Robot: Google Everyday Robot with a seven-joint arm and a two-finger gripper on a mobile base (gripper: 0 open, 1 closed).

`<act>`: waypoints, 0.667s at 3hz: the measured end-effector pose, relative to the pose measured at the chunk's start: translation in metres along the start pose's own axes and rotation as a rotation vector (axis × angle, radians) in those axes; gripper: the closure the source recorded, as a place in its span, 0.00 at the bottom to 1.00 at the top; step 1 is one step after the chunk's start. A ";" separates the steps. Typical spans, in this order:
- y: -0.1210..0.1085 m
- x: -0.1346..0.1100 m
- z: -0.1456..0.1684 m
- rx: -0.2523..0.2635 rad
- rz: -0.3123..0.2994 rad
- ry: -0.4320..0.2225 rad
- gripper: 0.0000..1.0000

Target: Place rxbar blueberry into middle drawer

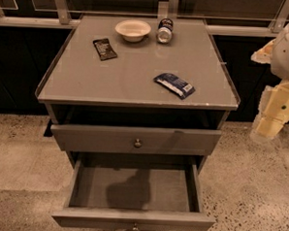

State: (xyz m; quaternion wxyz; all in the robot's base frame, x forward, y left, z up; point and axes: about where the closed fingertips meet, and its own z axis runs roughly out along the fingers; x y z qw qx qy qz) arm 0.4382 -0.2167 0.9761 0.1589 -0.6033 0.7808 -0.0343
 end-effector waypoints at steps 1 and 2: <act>-0.014 0.000 0.000 0.018 -0.009 -0.014 0.00; -0.051 0.003 0.012 0.035 -0.017 -0.074 0.00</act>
Offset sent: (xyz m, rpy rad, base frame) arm 0.1050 -0.0342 -0.0059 0.1286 -0.0849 0.0475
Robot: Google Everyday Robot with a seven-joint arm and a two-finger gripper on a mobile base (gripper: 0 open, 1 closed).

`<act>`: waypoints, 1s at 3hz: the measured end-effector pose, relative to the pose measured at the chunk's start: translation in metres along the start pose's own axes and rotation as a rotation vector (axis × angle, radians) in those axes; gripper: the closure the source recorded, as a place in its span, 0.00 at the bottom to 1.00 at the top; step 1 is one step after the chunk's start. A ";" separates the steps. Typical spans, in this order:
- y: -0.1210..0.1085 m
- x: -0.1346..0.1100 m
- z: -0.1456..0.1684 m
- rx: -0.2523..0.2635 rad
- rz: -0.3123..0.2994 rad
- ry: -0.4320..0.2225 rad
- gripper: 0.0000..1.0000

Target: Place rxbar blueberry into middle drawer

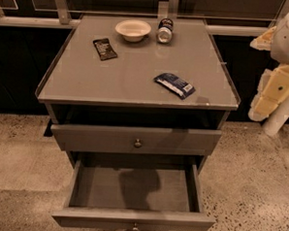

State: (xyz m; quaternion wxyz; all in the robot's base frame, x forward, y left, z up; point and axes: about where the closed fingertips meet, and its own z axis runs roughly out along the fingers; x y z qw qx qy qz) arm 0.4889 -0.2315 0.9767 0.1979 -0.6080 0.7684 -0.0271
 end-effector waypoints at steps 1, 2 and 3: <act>-0.037 0.002 0.026 -0.017 -0.004 -0.060 0.00; -0.071 0.001 0.060 -0.051 0.002 -0.111 0.00; -0.098 -0.013 0.092 -0.083 0.000 -0.152 0.00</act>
Offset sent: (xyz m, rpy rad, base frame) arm 0.1380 -0.0109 -0.0620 0.1802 0.0545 0.0632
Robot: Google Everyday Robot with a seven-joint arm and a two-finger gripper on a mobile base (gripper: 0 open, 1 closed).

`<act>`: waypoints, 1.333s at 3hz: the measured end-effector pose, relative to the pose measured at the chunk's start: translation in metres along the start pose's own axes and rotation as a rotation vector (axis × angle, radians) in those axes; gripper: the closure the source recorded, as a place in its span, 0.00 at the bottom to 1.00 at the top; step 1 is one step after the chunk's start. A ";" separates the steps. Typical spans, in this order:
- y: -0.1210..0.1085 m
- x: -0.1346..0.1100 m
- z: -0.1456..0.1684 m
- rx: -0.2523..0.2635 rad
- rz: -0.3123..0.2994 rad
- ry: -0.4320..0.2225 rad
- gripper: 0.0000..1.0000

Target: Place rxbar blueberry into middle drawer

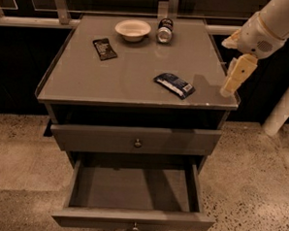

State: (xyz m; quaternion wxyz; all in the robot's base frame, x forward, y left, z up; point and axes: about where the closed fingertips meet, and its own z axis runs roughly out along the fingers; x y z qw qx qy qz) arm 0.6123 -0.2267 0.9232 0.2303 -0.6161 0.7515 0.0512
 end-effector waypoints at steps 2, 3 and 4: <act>-0.032 -0.036 0.066 -0.085 -0.026 -0.065 0.00; -0.038 -0.059 0.093 -0.126 -0.019 -0.106 0.00; -0.039 -0.071 0.113 -0.156 0.007 -0.116 0.00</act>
Offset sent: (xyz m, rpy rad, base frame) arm 0.0800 0.0732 -0.0467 0.1061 0.0861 0.1150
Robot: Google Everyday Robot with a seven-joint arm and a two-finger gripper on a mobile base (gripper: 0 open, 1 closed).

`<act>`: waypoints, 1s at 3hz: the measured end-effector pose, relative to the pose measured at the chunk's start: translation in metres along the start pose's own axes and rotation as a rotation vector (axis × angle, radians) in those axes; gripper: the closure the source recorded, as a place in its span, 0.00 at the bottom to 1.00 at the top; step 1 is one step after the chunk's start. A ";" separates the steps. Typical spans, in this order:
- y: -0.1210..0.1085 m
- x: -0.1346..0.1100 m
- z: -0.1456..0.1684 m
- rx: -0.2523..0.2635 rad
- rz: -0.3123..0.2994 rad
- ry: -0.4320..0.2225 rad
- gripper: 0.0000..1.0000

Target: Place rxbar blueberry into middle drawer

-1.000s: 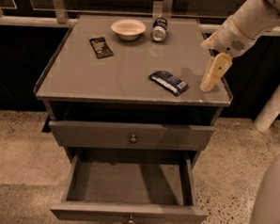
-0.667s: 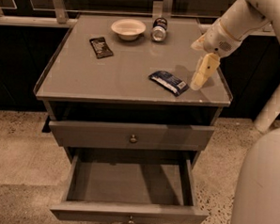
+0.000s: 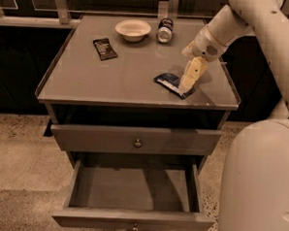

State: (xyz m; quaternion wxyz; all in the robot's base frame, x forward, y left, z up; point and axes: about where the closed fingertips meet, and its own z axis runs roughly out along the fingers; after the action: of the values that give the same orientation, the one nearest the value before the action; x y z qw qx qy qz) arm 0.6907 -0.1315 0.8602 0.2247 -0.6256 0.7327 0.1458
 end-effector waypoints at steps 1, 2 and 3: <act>0.000 0.007 0.017 -0.024 0.055 0.001 0.00; 0.001 0.017 0.028 -0.041 0.104 0.005 0.00; 0.003 0.023 0.030 -0.008 0.144 0.018 0.00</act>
Offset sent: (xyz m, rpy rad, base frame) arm -0.0069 -0.0080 -0.0433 0.0148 0.1391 -0.1095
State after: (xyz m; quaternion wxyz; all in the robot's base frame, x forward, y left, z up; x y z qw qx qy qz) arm 0.6897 -0.1360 0.8221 0.2046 -0.5734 0.7773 0.1587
